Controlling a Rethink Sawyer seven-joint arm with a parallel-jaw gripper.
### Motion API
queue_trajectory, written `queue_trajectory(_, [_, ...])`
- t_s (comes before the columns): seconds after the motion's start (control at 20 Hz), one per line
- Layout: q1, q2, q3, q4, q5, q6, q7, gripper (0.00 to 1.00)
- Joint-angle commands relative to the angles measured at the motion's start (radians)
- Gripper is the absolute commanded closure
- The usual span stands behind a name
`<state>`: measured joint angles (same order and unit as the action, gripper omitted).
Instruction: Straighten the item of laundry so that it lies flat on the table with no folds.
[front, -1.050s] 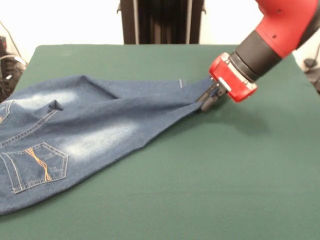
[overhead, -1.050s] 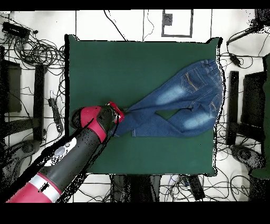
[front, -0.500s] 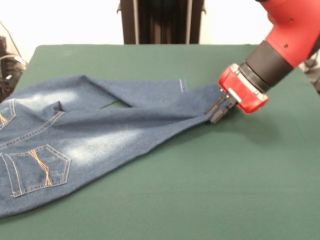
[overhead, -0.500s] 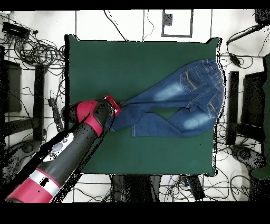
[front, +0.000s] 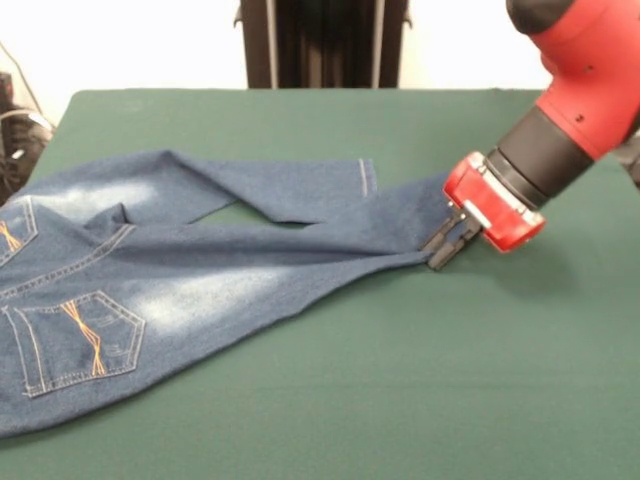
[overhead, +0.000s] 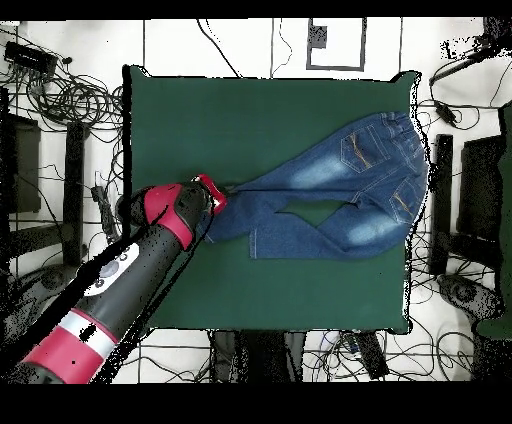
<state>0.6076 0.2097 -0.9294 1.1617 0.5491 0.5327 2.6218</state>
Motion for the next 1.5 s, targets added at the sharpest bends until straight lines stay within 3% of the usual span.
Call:
queue_trajectory(0.05, [0.025, 0.088, -0.019, -0.231, 0.141, 0.059, 0.404, 1.0])
queue_trajectory(0.4, [0.019, 0.1, -0.055, -0.281, 0.187, 0.106, 0.47, 1.0])
queue_trajectory(0.9, [0.002, 0.099, -0.073, -0.349, 0.162, 0.223, 0.461, 1.0])
queue_trajectory(1.15, [-0.001, 0.07, -0.037, -0.324, 0.145, 0.241, 0.42, 1.0])
queue_trajectory(1.5, [-0.019, -0.006, 0.126, -0.245, 0.132, 0.203, 0.287, 1.0])
